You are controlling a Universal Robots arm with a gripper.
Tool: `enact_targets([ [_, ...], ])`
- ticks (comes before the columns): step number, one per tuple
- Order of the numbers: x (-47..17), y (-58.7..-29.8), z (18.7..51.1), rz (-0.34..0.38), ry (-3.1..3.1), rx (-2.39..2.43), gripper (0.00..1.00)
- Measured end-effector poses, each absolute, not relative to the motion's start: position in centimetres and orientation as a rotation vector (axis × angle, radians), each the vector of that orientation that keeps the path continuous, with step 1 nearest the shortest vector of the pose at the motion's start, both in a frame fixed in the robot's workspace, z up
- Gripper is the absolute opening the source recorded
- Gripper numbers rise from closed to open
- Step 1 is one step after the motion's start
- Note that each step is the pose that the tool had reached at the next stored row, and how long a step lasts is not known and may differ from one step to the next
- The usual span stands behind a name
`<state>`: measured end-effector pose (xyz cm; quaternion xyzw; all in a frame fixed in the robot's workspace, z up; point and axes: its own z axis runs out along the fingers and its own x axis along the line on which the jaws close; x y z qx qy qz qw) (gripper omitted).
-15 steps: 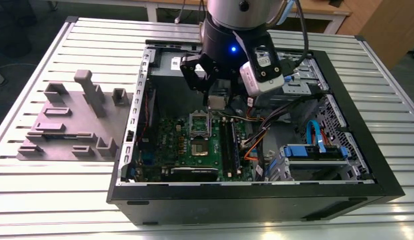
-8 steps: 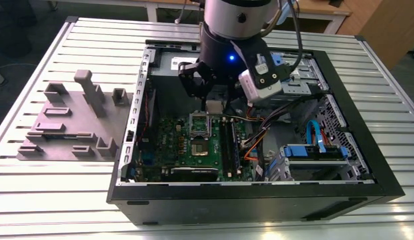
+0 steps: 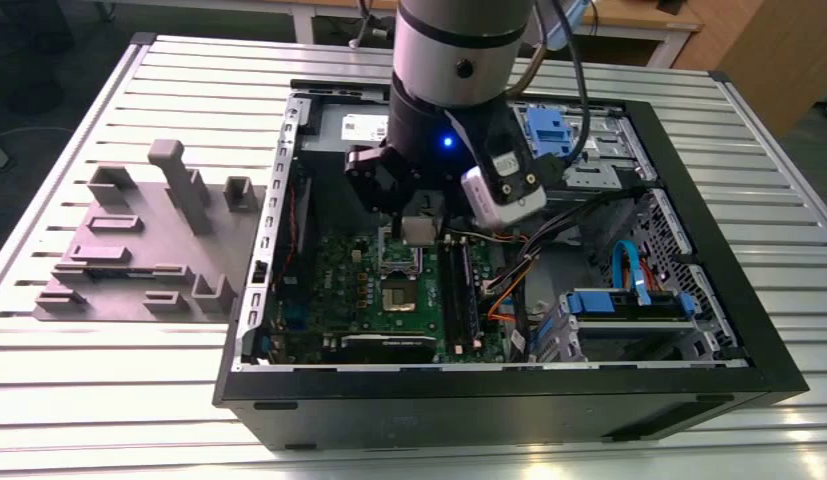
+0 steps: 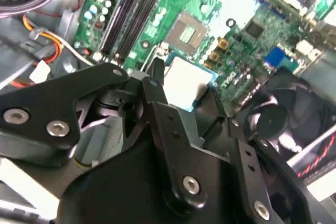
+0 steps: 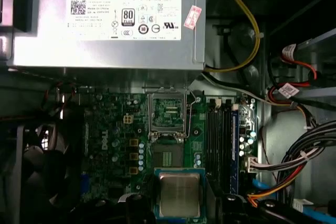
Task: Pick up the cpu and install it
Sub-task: 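Place the cpu into insertion slot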
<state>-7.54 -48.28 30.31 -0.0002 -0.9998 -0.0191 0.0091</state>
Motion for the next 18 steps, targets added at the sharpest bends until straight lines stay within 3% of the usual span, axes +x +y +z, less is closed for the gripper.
enact_targets([
  [18,-7.5,-48.4,27.0,-0.060,-3.123,-0.052,0.47],
])
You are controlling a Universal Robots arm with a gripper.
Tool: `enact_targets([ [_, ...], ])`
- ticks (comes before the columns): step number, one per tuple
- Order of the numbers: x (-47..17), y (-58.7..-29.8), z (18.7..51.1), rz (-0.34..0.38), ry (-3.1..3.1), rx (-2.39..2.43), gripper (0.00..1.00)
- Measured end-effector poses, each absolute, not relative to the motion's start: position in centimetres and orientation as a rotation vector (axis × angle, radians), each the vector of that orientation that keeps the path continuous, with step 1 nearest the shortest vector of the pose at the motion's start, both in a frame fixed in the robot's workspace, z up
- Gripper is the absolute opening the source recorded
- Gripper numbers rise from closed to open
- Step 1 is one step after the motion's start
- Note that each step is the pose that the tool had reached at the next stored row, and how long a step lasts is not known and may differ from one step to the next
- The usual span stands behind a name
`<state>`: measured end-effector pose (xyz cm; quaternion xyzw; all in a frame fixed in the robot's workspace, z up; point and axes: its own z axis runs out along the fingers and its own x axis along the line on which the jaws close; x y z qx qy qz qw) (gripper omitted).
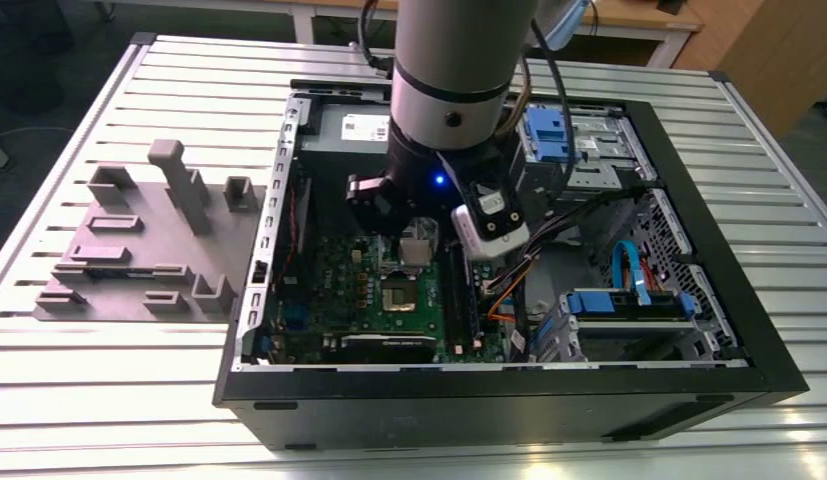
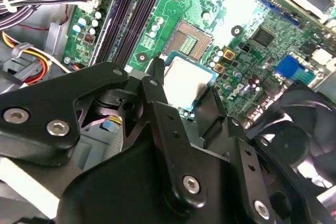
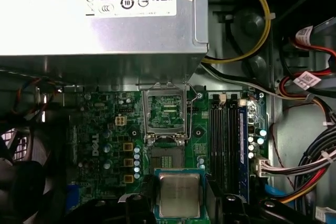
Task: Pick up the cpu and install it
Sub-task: 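Place the cpu into insertion slot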
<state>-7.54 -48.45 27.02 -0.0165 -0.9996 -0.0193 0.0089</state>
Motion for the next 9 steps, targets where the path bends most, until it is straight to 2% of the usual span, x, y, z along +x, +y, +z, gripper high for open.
enact_targets([
  [9,-7.5,-48.6,25.8,-0.060,-3.121,-0.049,0.47],
])
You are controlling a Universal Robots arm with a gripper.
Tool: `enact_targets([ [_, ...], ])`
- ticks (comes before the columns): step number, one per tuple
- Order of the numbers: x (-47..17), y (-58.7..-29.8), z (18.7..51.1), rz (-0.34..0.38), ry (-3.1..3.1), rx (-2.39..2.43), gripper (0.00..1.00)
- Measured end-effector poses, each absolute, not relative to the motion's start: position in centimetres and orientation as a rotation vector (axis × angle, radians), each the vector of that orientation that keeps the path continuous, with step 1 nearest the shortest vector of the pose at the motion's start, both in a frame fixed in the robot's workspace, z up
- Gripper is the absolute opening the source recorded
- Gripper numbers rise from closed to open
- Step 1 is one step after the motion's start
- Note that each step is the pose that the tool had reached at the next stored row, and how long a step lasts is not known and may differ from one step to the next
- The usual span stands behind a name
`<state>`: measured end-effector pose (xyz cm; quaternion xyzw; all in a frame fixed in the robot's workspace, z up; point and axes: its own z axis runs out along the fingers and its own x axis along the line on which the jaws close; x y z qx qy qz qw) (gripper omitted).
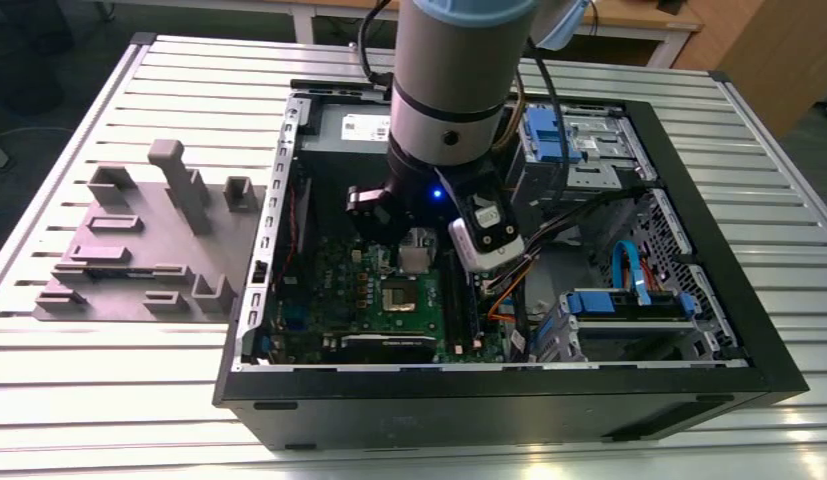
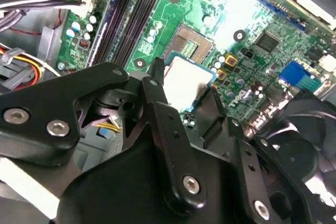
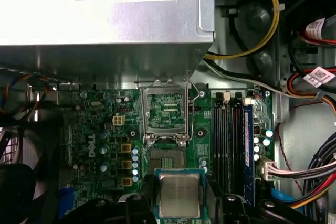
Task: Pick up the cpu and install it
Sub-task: 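Place the cpu into insertion slot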
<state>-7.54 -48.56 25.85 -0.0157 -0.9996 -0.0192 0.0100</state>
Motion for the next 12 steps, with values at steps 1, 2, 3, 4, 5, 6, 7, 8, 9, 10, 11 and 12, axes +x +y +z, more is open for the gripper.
enact_targets([
  [1,-7.5,-48.6,25.8,-0.060,-3.121,-0.049,0.47],
  [2,-7.6,-48.6,25.8,-0.060,-3.121,-0.049,0.47],
  [3,-7.6,-48.6,25.7,-0.060,-3.121,-0.047,0.47],
  [4,-7.6,-48.6,25.5,-0.060,-3.121,-0.041,0.47],
  [5,-7.6,-48.6,25.3,-0.060,-3.121,-0.033,0.47],
  [6,-7.6,-48.6,25.1,-0.060,-3.121,-0.029,0.47],
  [7,-7.7,-48.6,25.0,-0.060,-3.121,-0.028,0.47],
  [8,-7.7,-48.6,24.8,-0.060,-3.121,-0.028,0.47],
  [9,-7.7,-48.7,24.6,-0.060,-3.121,-0.028,0.47],
  [10,-7.7,-48.8,24.4,-0.060,-3.121,-0.028,0.47],
  [11,-7.7,-48.9,24.2,-0.060,-3.121,-0.028,0.47],
  [12,-7.7,-49.0,24.0,-0.060,-3.121,-0.028,0.47],
])
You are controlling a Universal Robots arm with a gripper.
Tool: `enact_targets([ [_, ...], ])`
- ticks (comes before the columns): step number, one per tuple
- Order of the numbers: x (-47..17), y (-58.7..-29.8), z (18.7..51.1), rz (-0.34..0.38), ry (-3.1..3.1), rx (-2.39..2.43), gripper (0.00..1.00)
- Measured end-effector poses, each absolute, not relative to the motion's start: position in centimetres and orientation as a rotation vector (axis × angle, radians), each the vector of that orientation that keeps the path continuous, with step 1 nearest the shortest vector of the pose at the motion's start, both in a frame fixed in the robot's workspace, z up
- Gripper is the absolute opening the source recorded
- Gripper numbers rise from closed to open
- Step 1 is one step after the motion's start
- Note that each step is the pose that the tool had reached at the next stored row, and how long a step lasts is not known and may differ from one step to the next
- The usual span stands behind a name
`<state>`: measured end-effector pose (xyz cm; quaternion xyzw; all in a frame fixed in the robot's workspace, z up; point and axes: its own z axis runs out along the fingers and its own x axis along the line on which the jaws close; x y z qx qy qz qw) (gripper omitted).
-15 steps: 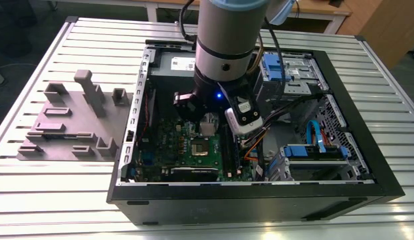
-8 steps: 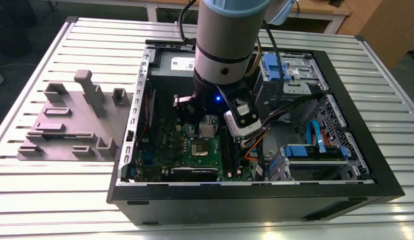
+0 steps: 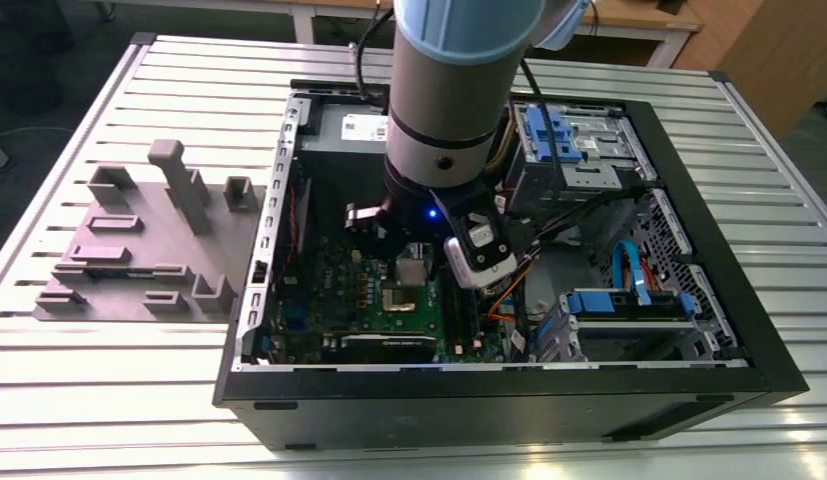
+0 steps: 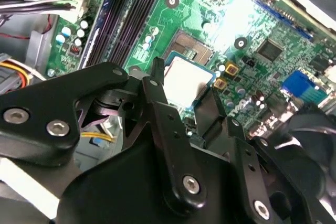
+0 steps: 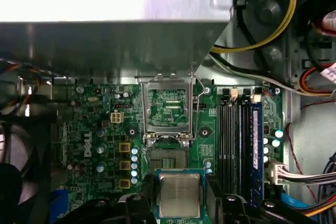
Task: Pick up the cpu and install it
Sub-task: 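Place the cpu into insertion slot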
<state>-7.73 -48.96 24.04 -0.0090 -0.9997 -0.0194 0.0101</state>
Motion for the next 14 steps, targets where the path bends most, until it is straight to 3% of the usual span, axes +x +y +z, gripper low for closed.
enact_targets([
  [14,-8.2,-49.1,21.5,-0.060,-3.121,-0.022,0.47],
])
